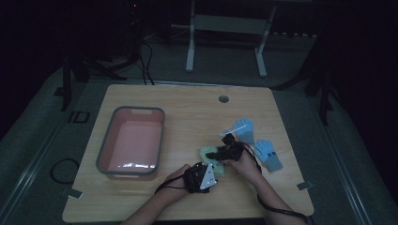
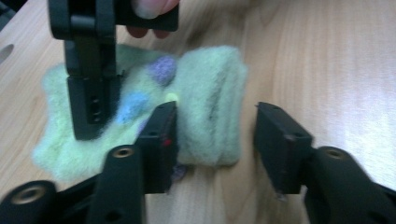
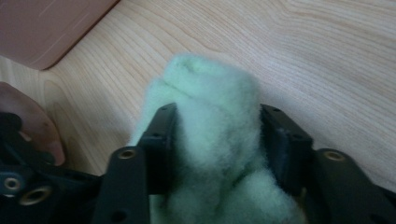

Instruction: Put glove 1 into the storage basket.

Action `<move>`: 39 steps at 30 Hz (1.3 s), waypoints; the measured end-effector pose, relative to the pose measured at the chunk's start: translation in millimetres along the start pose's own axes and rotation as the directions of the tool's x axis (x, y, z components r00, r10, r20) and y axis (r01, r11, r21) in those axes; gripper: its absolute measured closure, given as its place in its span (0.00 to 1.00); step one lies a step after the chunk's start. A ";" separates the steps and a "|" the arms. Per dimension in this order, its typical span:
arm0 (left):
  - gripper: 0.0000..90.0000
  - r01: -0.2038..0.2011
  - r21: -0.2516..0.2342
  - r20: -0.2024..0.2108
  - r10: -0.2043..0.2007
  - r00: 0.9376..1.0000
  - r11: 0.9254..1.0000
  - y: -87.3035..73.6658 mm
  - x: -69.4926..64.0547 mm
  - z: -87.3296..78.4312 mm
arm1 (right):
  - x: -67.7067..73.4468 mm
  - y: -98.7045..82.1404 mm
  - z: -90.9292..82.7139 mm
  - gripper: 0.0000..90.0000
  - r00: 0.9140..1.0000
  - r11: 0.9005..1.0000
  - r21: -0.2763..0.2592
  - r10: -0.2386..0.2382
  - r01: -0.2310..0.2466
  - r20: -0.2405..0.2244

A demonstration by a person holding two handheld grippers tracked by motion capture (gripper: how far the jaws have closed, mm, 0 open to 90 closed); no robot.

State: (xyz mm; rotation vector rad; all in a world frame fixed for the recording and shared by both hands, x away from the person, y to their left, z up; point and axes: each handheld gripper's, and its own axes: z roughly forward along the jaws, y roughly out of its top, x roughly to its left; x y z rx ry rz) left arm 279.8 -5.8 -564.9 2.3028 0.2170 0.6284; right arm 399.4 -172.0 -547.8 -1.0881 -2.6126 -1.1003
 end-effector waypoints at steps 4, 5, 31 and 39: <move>0.73 -0.008 0.018 -0.024 0.008 1.000 1.000 1.8 0.8 0.4 | -0.3 0.5 -0.2 0.67 1.000 1.000 0.001 -0.001 0.001 -0.011; 0.78 0.001 0.020 -0.017 0.000 1.000 1.000 2.8 2.2 -0.9 | -0.5 0.2 -0.5 0.69 1.000 1.000 0.000 0.005 -0.005 -0.014; 0.85 0.000 0.061 -0.011 0.000 1.000 0.998 35.9 47.4 -61.8 | 32.0 42.7 -43.3 0.80 0.998 0.991 -0.132 -0.040 0.034 -0.039; 0.85 0.007 0.069 -0.049 -0.004 0.999 0.998 33.3 66.6 -92.5 | 53.7 72.4 -42.7 0.80 0.996 0.984 -0.162 -0.085 0.078 -0.033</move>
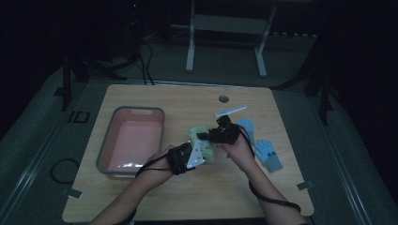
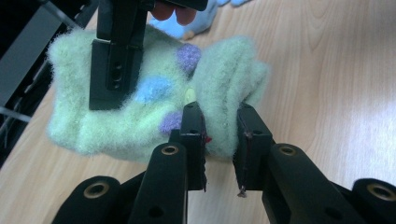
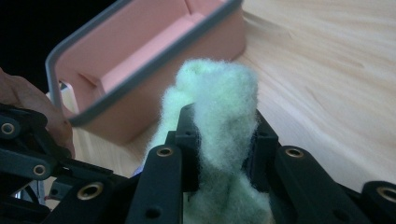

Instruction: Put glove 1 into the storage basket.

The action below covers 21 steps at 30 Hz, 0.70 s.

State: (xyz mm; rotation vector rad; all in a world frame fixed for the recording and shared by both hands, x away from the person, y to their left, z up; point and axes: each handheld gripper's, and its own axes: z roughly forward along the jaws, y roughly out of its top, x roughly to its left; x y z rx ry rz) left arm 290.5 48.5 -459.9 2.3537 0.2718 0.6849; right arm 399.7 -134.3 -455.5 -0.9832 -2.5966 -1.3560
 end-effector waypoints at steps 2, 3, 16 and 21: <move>0.85 0.002 0.006 -0.006 -0.002 1.000 1.000 -2.2 5.1 -6.9 | 4.4 8.1 3.4 0.80 1.000 1.000 -0.003 -0.006 0.006 -0.004; 0.85 0.001 0.007 -0.010 -0.001 1.000 1.000 -3.1 6.9 -9.6 | 7.4 12.9 5.6 0.80 1.000 1.000 -0.004 -0.010 0.010 -0.006; 0.85 0.036 0.026 -0.039 -0.035 0.999 0.999 -27.2 26.7 -45.3 | 39.9 52.2 32.6 0.80 0.997 0.997 0.006 -0.080 0.080 -0.023; 0.85 0.052 0.044 -0.050 -0.050 0.998 0.998 -40.3 32.4 -58.5 | 52.5 63.7 48.0 0.80 0.995 0.995 0.014 -0.096 0.097 -0.039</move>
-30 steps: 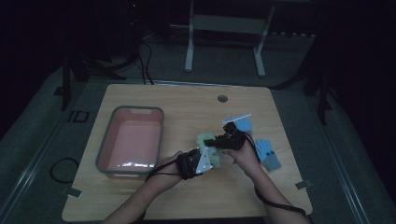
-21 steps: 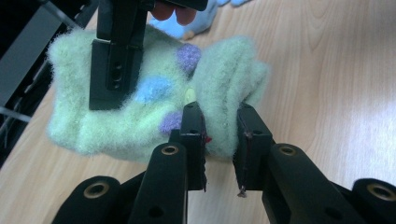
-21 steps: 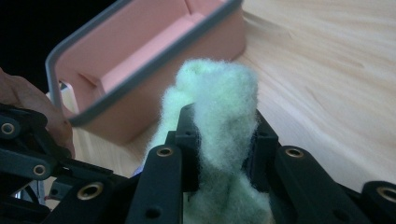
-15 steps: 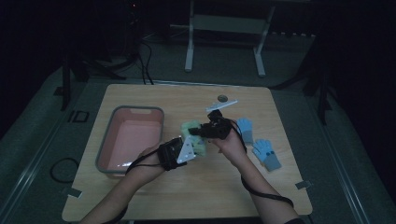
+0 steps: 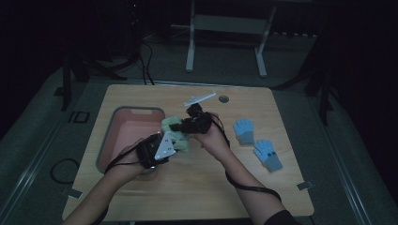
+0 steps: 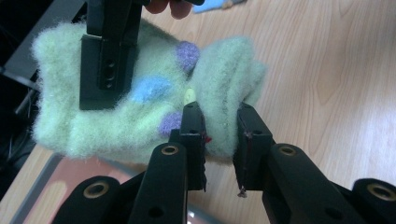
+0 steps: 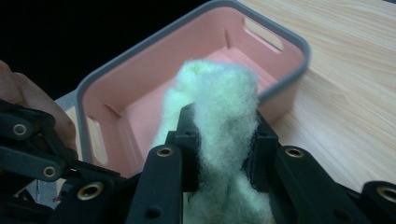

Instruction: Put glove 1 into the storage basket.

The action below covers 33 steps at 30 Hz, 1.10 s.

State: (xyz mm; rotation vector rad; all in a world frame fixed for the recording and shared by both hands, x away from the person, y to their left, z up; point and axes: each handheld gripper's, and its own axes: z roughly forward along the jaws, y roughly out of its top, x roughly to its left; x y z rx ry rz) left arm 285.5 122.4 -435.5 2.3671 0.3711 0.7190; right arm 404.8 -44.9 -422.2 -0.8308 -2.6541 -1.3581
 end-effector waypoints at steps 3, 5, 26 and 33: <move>0.85 0.010 0.016 -0.008 -0.010 1.000 1.000 -9.2 2.6 -6.5 | 5.9 5.8 10.2 0.80 1.000 1.000 0.005 -0.010 0.011 -0.008; 0.85 0.018 0.023 -0.010 -0.018 1.000 1.000 -16.0 5.6 -10.5 | 10.2 10.1 18.2 0.80 1.000 1.000 0.008 -0.016 0.016 -0.012; 0.85 0.090 0.111 -0.032 -0.087 0.996 0.990 -94.4 33.4 -40.7 | 46.2 42.4 105.0 0.80 0.997 0.999 0.034 -0.032 0.035 -0.075; 0.85 0.126 0.134 0.014 -0.129 0.992 0.983 -112.7 36.0 -27.8 | 38.5 34.4 130.3 0.80 0.996 0.998 0.064 0.001 0.004 -0.085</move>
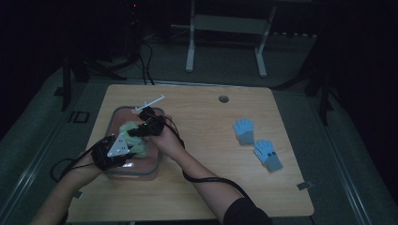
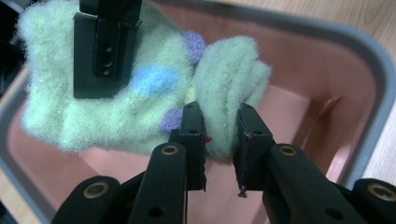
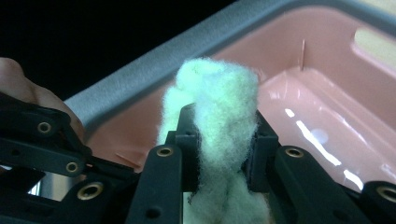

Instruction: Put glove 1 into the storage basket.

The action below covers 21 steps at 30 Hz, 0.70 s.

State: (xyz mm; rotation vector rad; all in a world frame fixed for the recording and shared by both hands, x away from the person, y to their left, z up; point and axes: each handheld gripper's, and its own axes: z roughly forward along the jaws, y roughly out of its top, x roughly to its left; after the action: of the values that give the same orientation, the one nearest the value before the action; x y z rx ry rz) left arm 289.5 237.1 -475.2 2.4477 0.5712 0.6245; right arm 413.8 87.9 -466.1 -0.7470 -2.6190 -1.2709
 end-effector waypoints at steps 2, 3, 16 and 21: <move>0.85 0.007 0.009 0.015 -0.007 1.000 1.000 -2.6 0.2 3.9 | -2.6 -2.6 5.3 0.80 1.000 1.000 0.017 0.000 0.000 -0.001; 0.85 0.006 0.013 0.021 -0.007 1.000 1.000 -3.6 0.0 5.7 | -3.9 -4.2 7.4 0.80 1.000 1.000 0.024 0.003 -0.003 0.001; 0.84 0.005 0.118 0.091 -0.016 0.996 0.993 0.9 2.8 30.4 | -13.3 -12.8 21.6 0.67 0.999 0.993 0.115 -0.012 0.007 0.046; 0.81 0.002 0.221 0.115 -0.028 0.993 0.975 3.2 3.8 39.8 | -14.8 -11.9 15.4 0.57 0.996 0.995 0.093 -0.026 0.018 0.086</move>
State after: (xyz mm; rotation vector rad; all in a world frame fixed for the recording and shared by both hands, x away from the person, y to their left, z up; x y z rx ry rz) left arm 314.8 220.8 -501.8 2.6634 0.6400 0.4261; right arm 422.3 88.0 -489.1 -0.7774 -2.7407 -1.1378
